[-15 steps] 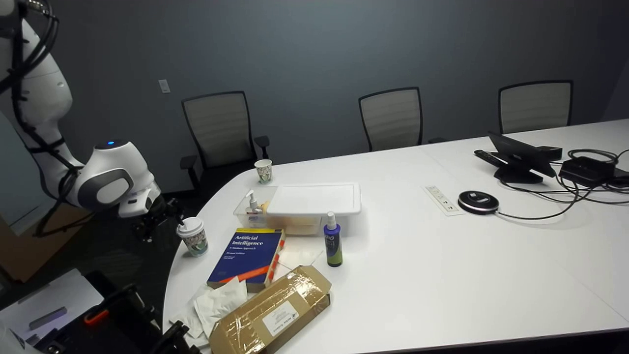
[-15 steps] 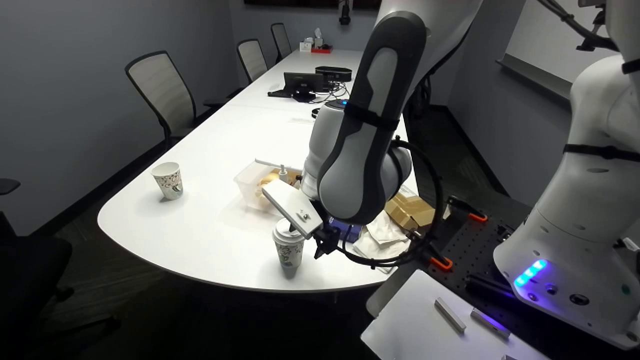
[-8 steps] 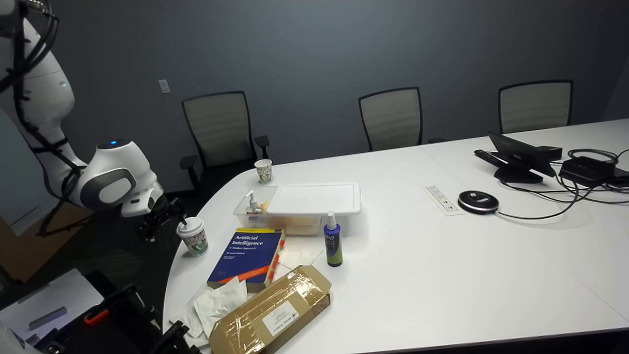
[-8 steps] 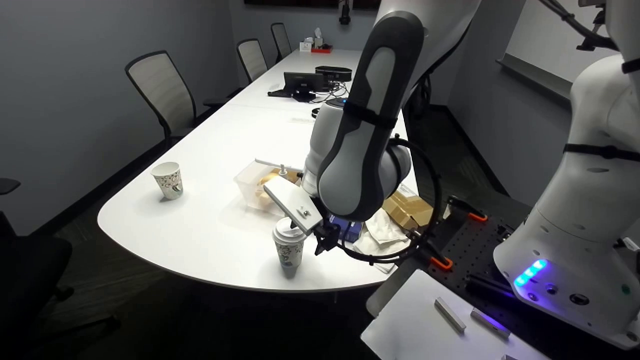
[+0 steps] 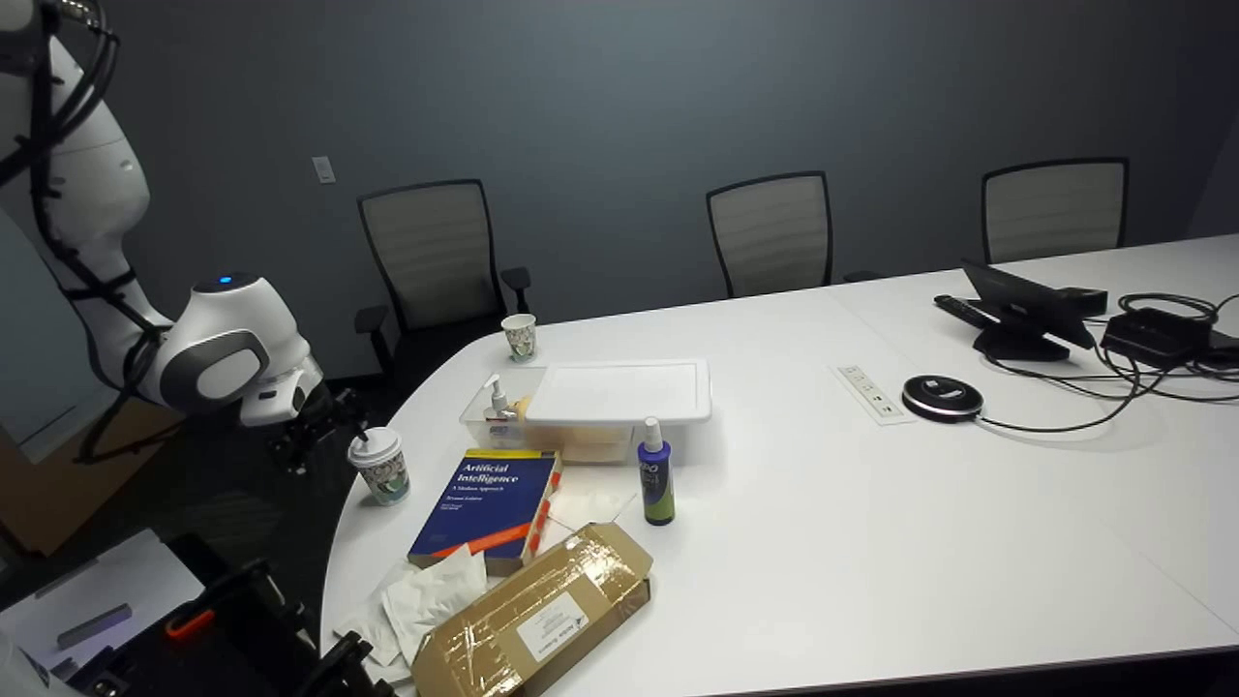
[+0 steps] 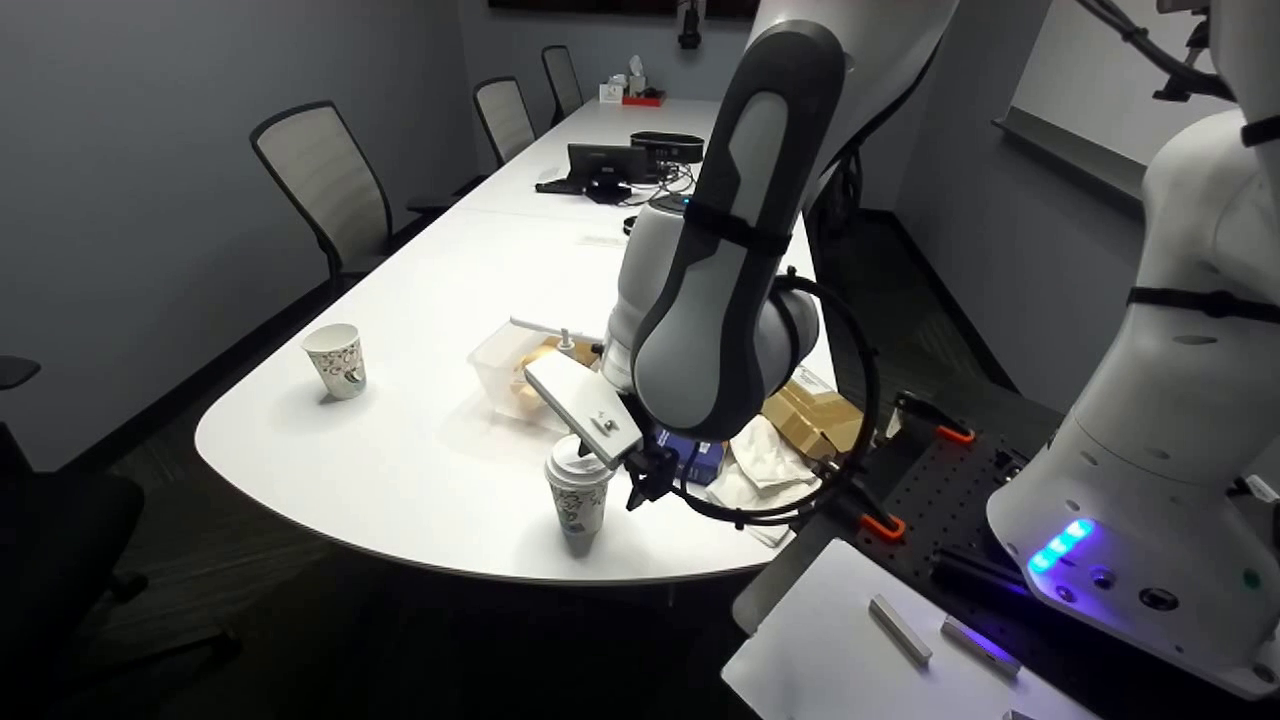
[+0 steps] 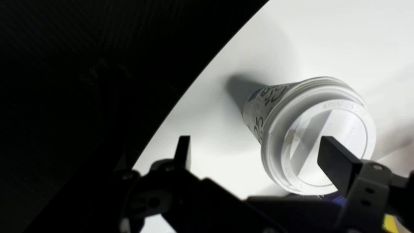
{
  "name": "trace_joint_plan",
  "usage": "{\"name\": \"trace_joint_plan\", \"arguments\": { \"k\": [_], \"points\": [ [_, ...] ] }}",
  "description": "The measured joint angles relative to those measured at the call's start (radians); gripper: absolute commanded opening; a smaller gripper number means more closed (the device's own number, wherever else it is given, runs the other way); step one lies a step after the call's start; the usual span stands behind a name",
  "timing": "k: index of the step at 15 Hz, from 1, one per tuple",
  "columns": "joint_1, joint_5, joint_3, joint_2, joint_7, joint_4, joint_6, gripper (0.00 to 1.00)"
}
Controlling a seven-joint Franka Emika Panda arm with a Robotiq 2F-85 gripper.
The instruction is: Remove the lid from the coffee cup.
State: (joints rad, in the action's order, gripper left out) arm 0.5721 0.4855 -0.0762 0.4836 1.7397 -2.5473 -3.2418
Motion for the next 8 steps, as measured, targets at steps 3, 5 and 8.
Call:
{"name": "trace_joint_plan", "arguments": {
  "k": [3, 5, 8],
  "points": [
    [0.000, 0.000, -0.004, 0.000, 0.000, 0.000, 0.001, 1.00],
    [-0.007, 0.000, -0.016, 0.001, 0.000, 0.000, 0.001, 1.00],
    [-0.039, 0.000, -0.051, 0.006, 0.000, 0.000, 0.001, 1.00]
  ]
}}
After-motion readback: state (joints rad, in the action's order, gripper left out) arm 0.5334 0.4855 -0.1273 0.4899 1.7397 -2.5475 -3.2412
